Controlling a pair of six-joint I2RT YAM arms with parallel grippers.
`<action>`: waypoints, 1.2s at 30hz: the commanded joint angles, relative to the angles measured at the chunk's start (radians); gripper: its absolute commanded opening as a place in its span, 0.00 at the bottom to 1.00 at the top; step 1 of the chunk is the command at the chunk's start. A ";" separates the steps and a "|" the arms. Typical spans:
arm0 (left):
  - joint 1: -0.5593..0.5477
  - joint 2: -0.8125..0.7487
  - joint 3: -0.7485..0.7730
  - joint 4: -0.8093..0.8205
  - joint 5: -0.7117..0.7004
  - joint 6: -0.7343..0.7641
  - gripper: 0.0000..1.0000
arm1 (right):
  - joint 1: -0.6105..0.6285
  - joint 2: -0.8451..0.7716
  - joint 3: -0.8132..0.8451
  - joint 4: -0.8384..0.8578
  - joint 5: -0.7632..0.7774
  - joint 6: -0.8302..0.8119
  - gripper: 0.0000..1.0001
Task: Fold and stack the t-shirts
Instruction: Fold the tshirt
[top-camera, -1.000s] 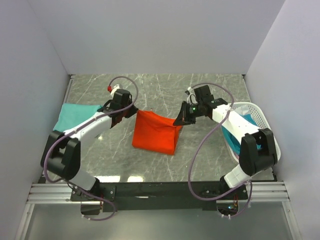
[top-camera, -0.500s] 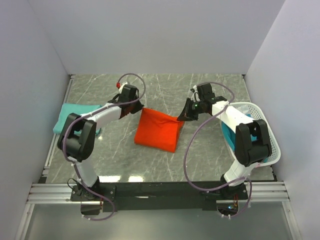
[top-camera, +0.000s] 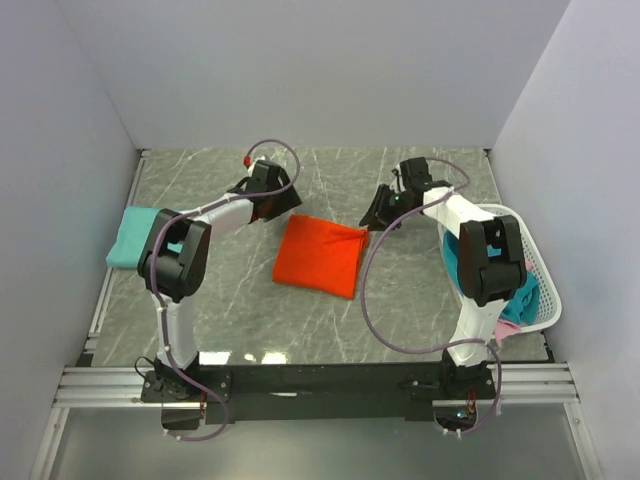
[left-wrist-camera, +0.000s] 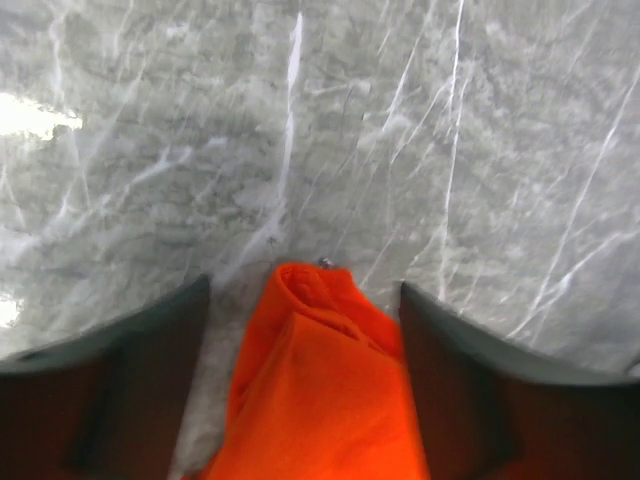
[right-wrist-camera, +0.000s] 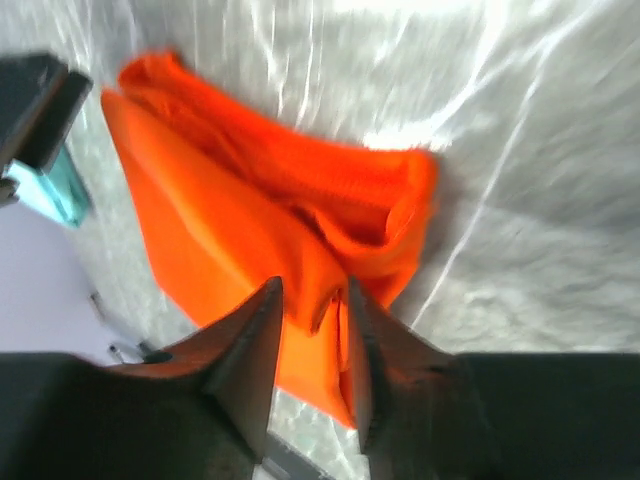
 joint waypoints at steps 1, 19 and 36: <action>0.004 -0.034 0.043 -0.009 0.014 0.031 0.86 | -0.011 -0.012 0.101 -0.042 0.118 -0.018 0.44; -0.180 -0.533 -0.452 0.099 -0.039 -0.113 0.99 | 0.230 -0.297 -0.189 0.150 0.079 0.037 0.83; -0.195 -0.412 -0.609 0.291 0.041 -0.084 1.00 | 0.158 0.050 0.050 0.110 0.197 0.014 0.82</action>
